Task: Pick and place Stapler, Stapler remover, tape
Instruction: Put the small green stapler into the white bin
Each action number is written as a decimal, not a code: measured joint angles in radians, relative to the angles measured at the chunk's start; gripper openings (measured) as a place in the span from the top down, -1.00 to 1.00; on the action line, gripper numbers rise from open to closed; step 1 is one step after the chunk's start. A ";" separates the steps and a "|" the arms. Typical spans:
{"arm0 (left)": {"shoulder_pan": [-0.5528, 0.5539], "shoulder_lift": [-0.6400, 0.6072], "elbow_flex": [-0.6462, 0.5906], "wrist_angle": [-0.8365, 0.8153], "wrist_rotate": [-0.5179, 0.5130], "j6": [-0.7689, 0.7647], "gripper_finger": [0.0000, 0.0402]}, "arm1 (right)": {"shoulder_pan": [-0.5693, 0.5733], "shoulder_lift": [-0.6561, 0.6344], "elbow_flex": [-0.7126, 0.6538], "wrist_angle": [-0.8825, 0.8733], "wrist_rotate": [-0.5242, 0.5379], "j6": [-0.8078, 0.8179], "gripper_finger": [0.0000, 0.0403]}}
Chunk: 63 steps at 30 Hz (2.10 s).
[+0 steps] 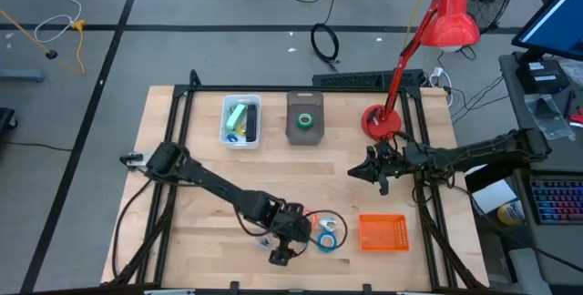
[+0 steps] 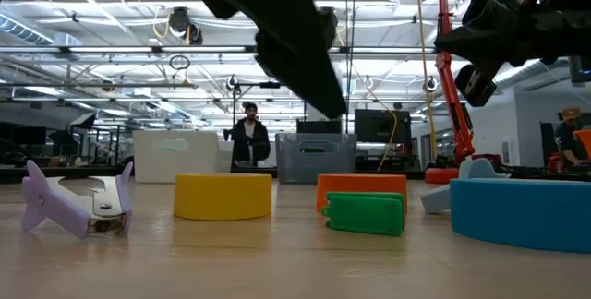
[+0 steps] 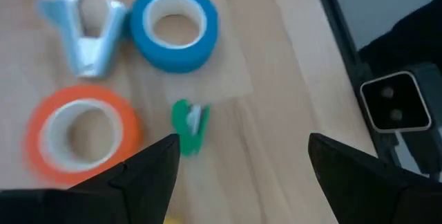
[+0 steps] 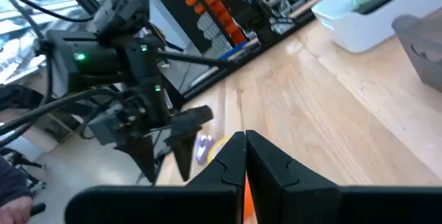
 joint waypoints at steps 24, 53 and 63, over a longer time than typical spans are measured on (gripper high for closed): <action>-0.022 0.074 -0.001 0.068 -0.084 -0.141 -0.61 | 0.000 0.012 -0.001 0.013 0.004 -0.025 0.98; 0.008 0.133 -0.001 0.193 -0.017 -0.301 -0.61 | 0.000 0.013 -0.001 -0.003 0.004 -0.051 0.98; -0.023 0.133 -0.001 0.204 -0.120 -0.504 -0.61 | 0.000 0.013 -0.001 -0.003 0.004 -0.059 0.98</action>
